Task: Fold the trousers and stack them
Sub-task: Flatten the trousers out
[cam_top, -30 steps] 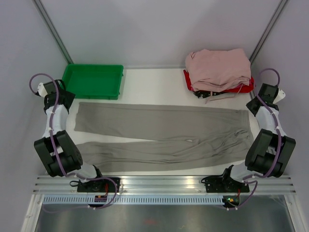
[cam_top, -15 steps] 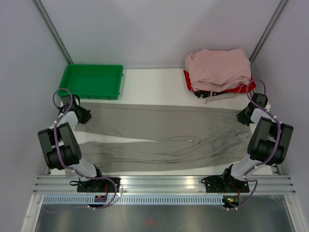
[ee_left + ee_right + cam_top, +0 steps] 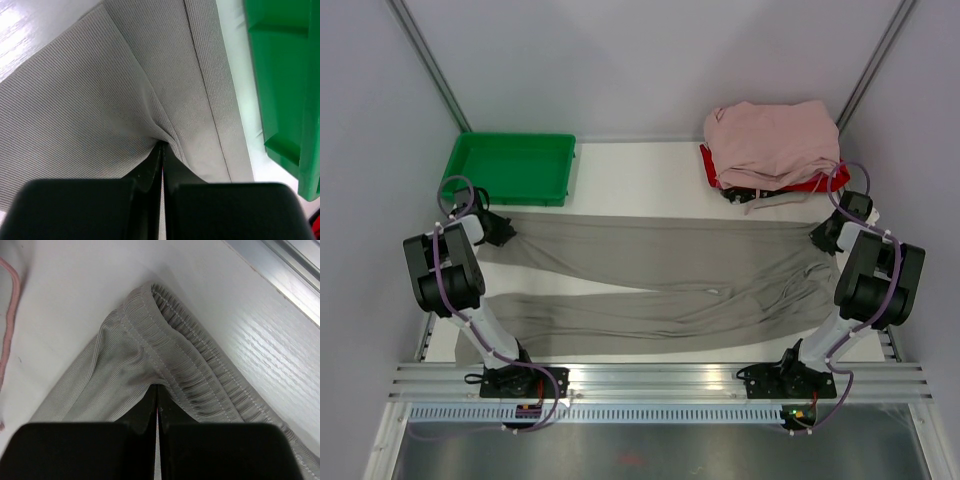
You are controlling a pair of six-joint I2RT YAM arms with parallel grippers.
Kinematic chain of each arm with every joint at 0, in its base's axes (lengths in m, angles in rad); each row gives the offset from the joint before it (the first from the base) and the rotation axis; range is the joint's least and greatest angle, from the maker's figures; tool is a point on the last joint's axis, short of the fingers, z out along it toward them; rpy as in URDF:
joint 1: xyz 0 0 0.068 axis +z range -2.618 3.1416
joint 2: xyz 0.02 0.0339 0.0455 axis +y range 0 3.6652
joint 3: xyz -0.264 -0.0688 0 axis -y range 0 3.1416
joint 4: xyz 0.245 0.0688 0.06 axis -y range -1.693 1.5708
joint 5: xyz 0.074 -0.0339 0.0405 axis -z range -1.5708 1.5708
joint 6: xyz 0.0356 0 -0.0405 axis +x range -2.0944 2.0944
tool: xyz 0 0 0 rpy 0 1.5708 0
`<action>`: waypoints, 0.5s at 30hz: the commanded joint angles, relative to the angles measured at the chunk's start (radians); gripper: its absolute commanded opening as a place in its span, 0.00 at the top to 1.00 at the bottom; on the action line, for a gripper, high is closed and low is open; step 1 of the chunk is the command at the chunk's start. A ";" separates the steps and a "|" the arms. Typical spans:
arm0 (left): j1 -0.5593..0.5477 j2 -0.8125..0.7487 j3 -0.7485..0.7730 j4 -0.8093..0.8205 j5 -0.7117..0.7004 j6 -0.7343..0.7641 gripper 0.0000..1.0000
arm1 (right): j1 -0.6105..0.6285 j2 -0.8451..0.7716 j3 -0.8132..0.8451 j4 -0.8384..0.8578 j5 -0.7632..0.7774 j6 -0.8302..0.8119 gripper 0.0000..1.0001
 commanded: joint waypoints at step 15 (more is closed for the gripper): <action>-0.001 0.046 0.130 -0.085 -0.068 0.006 0.98 | 0.001 0.169 0.145 -0.035 0.073 0.000 1.00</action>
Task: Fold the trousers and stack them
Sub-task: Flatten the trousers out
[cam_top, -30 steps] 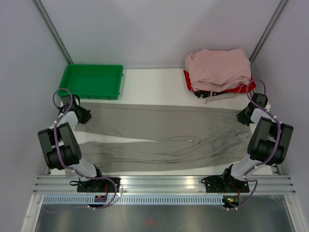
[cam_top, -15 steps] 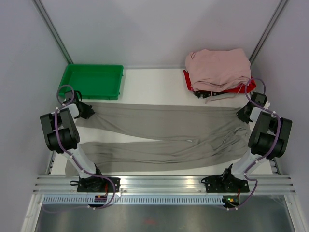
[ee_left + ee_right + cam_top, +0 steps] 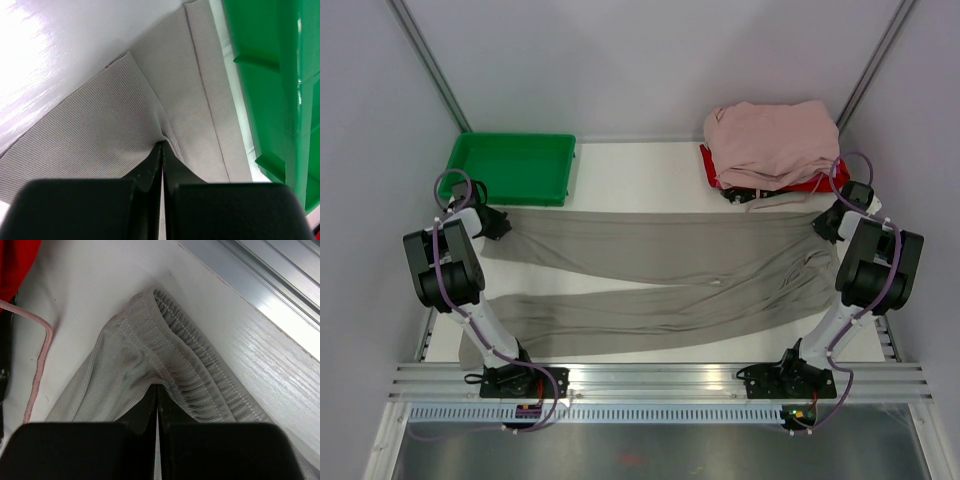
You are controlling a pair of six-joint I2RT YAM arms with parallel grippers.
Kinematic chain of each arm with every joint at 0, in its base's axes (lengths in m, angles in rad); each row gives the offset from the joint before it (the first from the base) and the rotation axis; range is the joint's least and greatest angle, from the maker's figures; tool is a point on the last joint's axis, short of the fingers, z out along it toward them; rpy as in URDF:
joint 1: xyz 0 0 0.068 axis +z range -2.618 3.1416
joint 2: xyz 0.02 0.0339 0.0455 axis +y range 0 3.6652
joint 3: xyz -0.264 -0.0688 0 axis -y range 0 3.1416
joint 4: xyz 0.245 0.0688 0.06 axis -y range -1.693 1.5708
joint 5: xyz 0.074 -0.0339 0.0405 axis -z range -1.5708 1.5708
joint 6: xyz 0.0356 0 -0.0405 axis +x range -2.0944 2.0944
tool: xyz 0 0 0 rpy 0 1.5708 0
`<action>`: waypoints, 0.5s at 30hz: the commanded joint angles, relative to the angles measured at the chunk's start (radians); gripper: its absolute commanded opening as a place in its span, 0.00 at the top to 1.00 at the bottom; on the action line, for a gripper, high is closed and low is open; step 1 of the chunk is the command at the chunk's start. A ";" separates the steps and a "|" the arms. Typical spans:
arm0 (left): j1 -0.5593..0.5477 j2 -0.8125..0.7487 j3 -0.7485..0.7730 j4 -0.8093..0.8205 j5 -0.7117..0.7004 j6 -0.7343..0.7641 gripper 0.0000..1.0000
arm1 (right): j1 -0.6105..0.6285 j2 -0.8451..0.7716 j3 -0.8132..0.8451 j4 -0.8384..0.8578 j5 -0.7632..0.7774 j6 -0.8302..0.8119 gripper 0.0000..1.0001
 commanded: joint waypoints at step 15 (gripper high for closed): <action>-0.003 -0.576 -0.131 -0.357 -0.211 -0.014 0.24 | 0.000 -0.391 -0.014 -0.213 -0.087 -0.151 0.18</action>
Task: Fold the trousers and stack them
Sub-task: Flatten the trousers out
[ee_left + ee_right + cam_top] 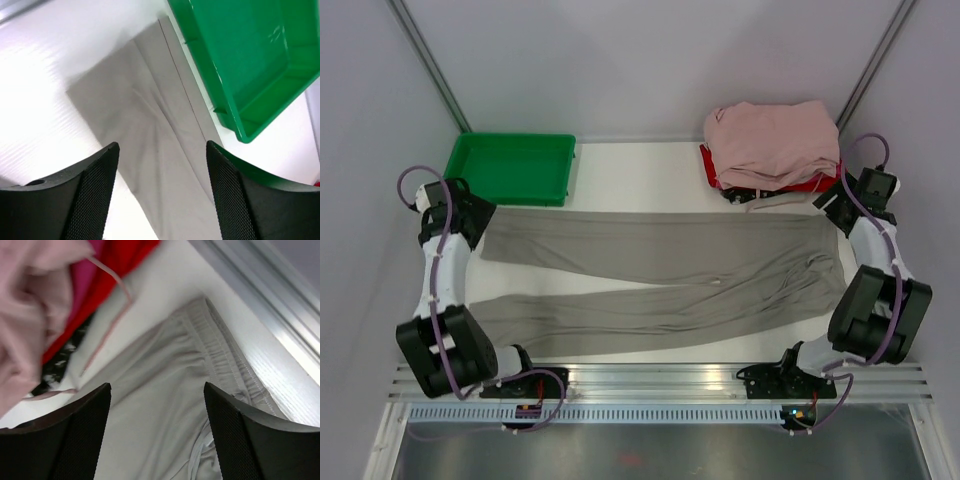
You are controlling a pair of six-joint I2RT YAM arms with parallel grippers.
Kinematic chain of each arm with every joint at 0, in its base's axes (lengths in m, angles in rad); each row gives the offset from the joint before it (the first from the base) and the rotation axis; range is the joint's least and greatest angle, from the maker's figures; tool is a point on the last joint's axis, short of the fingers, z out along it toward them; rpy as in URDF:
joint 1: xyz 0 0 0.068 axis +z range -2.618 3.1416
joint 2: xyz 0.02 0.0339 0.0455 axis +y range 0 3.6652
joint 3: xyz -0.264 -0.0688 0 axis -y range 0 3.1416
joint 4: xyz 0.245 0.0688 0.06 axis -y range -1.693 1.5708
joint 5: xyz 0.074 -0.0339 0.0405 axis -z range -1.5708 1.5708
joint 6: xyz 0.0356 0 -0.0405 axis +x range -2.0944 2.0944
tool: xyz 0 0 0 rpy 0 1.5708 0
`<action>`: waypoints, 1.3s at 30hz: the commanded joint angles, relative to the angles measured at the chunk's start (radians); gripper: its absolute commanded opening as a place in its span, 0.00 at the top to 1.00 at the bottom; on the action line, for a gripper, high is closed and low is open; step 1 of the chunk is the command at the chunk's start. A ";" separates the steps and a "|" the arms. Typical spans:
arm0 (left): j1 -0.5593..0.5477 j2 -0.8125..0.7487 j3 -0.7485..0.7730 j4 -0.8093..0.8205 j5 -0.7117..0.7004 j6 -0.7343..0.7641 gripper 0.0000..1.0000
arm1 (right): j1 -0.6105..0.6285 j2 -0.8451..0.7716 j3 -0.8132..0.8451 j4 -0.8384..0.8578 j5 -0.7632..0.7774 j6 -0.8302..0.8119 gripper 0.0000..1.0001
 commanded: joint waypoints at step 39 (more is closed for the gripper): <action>0.066 -0.105 -0.407 -0.226 -0.376 -0.410 0.59 | 0.026 -0.097 0.012 -0.191 -0.013 0.074 0.13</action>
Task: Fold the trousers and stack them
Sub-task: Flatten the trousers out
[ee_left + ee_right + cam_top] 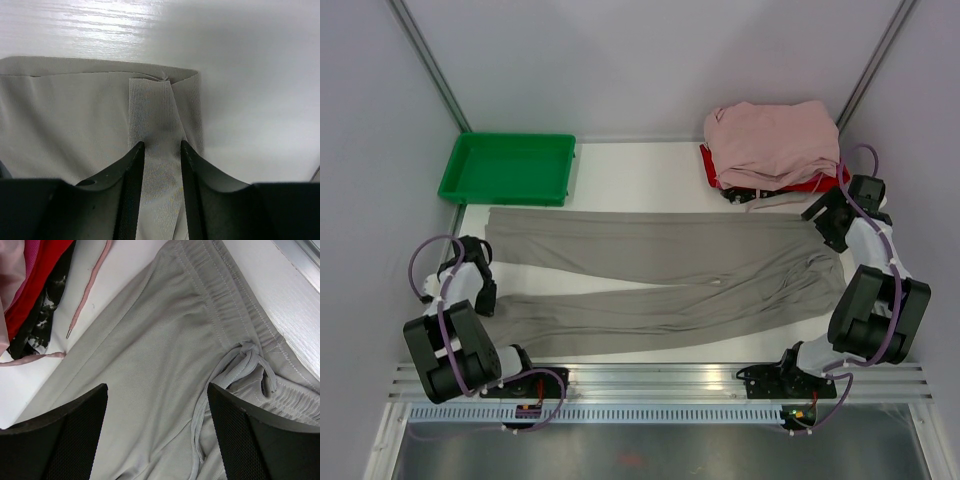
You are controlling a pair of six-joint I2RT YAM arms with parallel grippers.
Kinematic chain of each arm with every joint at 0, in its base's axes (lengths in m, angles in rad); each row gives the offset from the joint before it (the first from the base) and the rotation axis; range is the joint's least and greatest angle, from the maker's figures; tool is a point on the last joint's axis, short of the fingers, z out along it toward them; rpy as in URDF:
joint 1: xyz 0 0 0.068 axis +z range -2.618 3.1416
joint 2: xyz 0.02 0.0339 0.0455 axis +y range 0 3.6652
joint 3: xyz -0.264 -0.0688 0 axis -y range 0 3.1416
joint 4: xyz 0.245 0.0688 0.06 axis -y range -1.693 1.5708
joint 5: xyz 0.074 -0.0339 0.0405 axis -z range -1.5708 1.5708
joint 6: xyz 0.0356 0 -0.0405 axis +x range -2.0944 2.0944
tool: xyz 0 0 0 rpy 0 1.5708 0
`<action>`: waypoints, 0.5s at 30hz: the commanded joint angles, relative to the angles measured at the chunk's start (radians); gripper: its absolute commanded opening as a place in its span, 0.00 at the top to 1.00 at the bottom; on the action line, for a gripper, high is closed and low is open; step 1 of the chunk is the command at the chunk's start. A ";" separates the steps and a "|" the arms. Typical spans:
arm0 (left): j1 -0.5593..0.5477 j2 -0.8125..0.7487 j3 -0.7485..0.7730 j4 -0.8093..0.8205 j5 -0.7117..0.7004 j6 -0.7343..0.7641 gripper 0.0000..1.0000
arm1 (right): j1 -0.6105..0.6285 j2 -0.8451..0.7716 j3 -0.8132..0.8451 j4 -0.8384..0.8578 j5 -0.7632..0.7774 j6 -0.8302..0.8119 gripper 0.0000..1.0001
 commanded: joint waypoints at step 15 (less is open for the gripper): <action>0.005 0.019 0.092 0.058 0.030 0.126 0.98 | 0.002 0.014 0.083 -0.037 0.028 -0.008 0.13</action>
